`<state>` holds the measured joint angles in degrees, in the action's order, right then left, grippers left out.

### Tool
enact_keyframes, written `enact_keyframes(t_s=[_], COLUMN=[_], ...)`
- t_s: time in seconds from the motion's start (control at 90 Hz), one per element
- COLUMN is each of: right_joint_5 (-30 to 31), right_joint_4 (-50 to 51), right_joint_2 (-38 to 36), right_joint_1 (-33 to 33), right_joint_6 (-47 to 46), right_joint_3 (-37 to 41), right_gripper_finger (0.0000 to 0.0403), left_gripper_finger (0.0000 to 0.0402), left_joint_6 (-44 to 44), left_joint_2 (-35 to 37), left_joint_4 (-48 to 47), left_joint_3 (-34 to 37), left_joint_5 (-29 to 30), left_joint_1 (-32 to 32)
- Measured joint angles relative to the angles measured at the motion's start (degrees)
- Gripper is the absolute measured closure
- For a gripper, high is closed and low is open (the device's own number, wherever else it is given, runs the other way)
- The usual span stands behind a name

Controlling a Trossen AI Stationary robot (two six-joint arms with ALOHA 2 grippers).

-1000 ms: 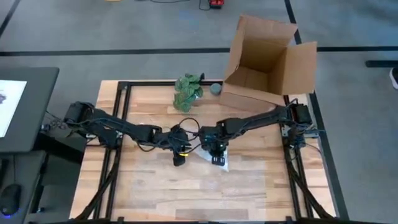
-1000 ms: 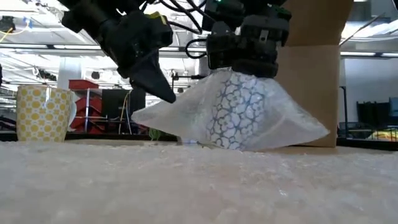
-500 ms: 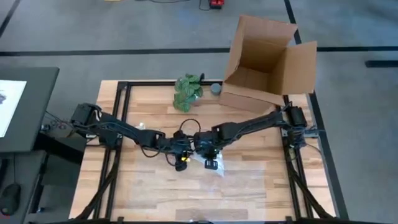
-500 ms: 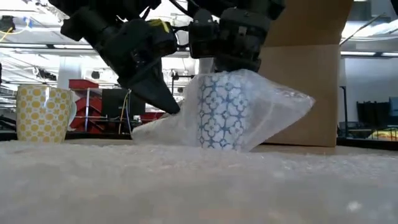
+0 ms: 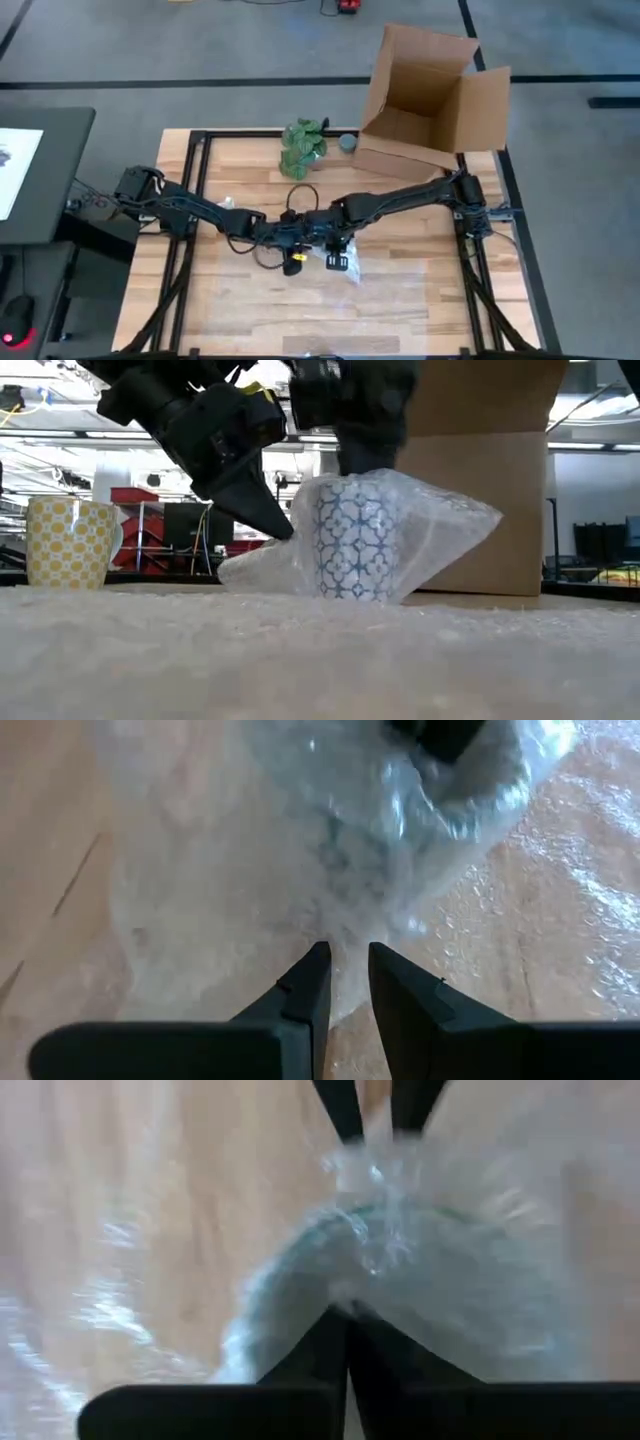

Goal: Wrap mug
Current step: Wrap the blue cup with the bubble wrap

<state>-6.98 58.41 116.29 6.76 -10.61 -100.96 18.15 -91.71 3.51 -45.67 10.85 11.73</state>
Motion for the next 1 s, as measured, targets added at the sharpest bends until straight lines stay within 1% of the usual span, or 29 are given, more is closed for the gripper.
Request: enact_keyframes(t_s=[0.167, 0.244, 0.344, 0.478, 0.533, 0.622, 0.722, 0.867, 1.0], right_joint_5=[0.27, 3.2, 6.74, 7.32, 7.32, 7.34, 7.2, 5.98, 4.38], right_joint_4=[5.6, 5.46, 4.57, 0.74, -1.0, -6.6, -8.49, -11.94, -11.71], right_joint_2=[0.05, -0.08, -0.09, 0.35, 0.46, 0.46, 0.33, 1.34, 2.57], right_joint_1=[0.27, 0.43, 0.73, 0.61, 0.61, 0.61, 0.61, 0.77, 1.08], right_joint_6=[0.67, 0.79, 0.63, 0.11, -0.23, -2.02, -3.1, -3.1, -3.0], right_joint_3=[-5.92, -7.68, -7.83, -4.47, -1.68, 2.95, 6.07, 8.95, 9.38], right_gripper_finger=[0.0403, 0.0403, 0.0403, 0.0403, 0.0403, 0.0403, 0.0403, 0.0403, 0.0403], left_gripper_finger=[0.035, 0.035, 0.035, 0.035, 0.035, 0.035, 0.035, 0.035, 0.035], left_joint_6=[0.0, 0.0, 0.0, -0.06, -0.09, 0.23, 0.79, 1.72, 3.39], left_joint_2=[0.01, 0.01, 0.01, 0.01, 0.01, 0.01, 0.31, 3.53, 8.73], left_joint_4=[-0.08, -0.08, -0.11, -0.41, -0.82, -2.96, -5.11, -10.13, -16.02], left_joint_3=[0.0, -0.02, -0.02, -0.02, -0.02, -0.02, -0.02, -0.02, 0.0], left_joint_5=[-0.04, -0.04, -0.04, -0.03, -0.02, -0.02, 0.01, 0.18, 0.62], left_joint_1=[0.0, 0.0, 0.0, 0.27, 0.43, 0.54, 0.6, 0.66, 0.81])
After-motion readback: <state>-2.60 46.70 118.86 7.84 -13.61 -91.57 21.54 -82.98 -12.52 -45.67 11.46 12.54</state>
